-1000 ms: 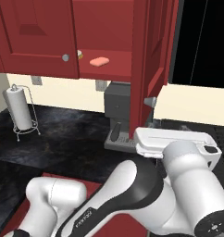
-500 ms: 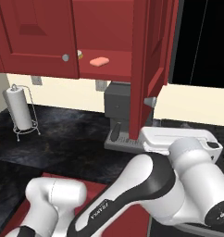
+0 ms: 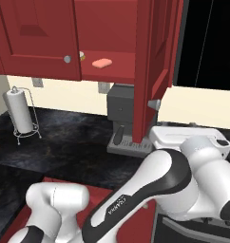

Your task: Pick up the dish brush and bar soap from the sink, and place them back in the cabinet, and close the cabinet doors.

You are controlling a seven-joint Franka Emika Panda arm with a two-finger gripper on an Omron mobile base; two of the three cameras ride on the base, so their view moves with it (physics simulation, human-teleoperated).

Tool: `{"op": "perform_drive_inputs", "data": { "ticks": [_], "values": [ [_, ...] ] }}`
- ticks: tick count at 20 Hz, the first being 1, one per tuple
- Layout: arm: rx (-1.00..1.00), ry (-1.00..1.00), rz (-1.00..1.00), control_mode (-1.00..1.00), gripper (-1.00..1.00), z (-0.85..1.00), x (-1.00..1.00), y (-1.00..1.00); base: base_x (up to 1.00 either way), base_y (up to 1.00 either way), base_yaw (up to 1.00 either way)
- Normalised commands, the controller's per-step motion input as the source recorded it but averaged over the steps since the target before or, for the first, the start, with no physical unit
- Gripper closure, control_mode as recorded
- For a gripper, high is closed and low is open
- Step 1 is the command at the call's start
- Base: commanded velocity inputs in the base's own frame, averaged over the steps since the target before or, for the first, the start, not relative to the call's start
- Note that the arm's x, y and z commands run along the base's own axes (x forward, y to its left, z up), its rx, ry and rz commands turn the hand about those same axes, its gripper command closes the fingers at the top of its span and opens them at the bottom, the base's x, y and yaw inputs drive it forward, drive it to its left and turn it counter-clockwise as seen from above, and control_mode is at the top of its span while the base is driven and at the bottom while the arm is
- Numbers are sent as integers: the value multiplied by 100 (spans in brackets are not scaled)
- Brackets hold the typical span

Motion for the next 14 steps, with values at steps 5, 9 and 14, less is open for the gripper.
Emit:
{"op": "perform_drive_inputs", "data": {
  "ticks": [5,9,14],
  "values": [
    [0,0,2,-100,-100,-3,12,-4,0,0,0],
    [0,0,6,-100,-100,-7,0,8,0,0,0],
    [0,-3,5,-100,-100,-5,0,28,0,0,0]
  ]
}}
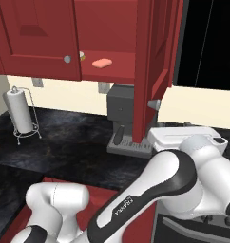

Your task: Pick up the dish brush and bar soap from the sink, and place them back in the cabinet, and close the cabinet doors.

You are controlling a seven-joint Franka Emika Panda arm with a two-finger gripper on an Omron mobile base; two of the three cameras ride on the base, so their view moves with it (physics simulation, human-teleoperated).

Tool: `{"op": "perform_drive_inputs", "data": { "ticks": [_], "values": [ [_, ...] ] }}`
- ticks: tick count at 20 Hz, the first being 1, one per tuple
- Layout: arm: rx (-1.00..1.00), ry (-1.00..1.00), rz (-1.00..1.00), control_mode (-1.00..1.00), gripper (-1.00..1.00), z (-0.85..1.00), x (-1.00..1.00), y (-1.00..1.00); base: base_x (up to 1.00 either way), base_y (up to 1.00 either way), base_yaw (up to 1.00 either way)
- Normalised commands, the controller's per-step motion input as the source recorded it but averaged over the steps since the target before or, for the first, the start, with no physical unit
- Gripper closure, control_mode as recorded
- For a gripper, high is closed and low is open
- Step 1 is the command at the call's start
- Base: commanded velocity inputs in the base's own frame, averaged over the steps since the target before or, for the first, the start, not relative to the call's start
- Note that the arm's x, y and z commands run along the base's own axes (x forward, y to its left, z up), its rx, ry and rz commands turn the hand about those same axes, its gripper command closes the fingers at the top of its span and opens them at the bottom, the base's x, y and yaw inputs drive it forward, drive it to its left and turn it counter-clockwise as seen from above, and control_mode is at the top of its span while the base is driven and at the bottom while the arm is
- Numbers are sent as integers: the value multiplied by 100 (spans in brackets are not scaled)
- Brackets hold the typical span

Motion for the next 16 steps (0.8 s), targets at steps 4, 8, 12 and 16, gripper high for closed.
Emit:
{"op": "perform_drive_inputs", "data": {
  "ticks": [4,8,12,16],
  "values": [
    [0,0,2,-100,-100,0,0,16,0,0,0],
    [0,0,2,-100,-100,0,3,4,0,0,0],
    [0,0,2,-100,-100,0,0,9,0,0,0],
    [0,0,1,-100,-100,5,0,13,0,0,0]
  ]
}}
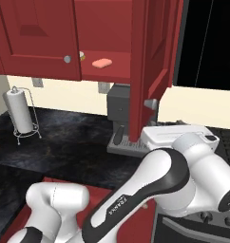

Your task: Pick up the dish brush and bar soap from the sink, and place them back in the cabinet, and close the cabinet doors.

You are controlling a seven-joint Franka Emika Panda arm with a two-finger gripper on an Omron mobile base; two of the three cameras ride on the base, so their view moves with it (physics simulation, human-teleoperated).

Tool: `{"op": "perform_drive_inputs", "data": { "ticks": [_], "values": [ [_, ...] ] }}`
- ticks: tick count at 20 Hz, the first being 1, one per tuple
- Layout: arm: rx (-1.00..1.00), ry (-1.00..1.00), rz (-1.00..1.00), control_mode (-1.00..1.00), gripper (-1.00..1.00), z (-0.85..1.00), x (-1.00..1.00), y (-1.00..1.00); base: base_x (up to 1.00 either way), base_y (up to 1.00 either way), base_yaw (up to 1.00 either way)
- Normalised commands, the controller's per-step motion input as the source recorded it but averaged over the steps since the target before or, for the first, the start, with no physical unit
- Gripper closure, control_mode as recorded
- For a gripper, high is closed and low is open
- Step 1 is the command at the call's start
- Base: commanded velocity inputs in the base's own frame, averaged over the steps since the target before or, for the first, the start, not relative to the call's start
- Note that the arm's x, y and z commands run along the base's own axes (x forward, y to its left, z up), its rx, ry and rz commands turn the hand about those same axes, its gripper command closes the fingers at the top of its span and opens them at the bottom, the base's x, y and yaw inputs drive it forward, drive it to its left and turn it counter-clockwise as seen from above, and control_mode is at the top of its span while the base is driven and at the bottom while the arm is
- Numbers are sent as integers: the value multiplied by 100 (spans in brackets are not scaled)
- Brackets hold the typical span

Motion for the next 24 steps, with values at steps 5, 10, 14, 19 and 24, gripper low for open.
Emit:
{"op": "perform_drive_inputs", "data": {
  "ticks": [5,10,14,19,24],
  "values": [
    [0,0,1,-100,-100,13,0,17,0,0,0],
    [1,0,0,-100,-100,14,0,21,0,0,0],
    [0,0,1,-100,-100,0,0,40,0,0,0],
    [0,0,5,-100,-100,0,-7,48,0,0,0],
    [0,0,5,-100,-100,3,-6,38,0,0,0]
  ]
}}
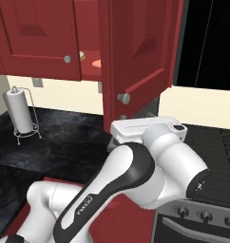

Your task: Pick up the dish brush and bar soap from the sink, and place them back in the cabinet, and close the cabinet doors.

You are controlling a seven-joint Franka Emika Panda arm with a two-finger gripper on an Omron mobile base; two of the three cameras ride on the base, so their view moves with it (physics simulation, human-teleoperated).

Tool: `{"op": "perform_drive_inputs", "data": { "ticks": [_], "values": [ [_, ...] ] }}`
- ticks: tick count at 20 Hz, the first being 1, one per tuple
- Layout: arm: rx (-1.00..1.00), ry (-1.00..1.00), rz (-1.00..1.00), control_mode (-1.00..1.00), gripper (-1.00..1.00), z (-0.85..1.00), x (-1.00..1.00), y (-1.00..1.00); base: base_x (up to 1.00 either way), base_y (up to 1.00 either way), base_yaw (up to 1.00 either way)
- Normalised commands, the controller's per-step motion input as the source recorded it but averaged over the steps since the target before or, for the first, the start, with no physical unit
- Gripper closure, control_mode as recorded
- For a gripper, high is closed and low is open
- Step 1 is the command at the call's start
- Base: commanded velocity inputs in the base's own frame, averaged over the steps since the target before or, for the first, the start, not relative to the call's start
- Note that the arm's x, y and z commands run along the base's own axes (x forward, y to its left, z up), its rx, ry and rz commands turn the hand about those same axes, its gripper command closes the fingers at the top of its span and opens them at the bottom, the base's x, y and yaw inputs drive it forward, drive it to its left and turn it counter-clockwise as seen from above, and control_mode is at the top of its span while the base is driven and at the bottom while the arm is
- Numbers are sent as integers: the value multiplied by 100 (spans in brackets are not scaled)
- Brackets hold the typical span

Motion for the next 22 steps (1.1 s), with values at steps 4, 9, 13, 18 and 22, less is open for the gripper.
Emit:
{"op": "perform_drive_inputs", "data": {
  "ticks": [4,9,13,18,22],
  "values": [
    [3,0,2,-100,-100,23,-2,4,0,0,0],
    [1,0,2,-100,-100,15,0,11,0,0,0],
    [0,0,6,-100,-100,0,0,23,0,0,0],
    [0,0,8,-100,-100,0,0,37,0,0,0],
    [0,0,6,-100,-100,0,0,38,0,0,0]
  ]
}}
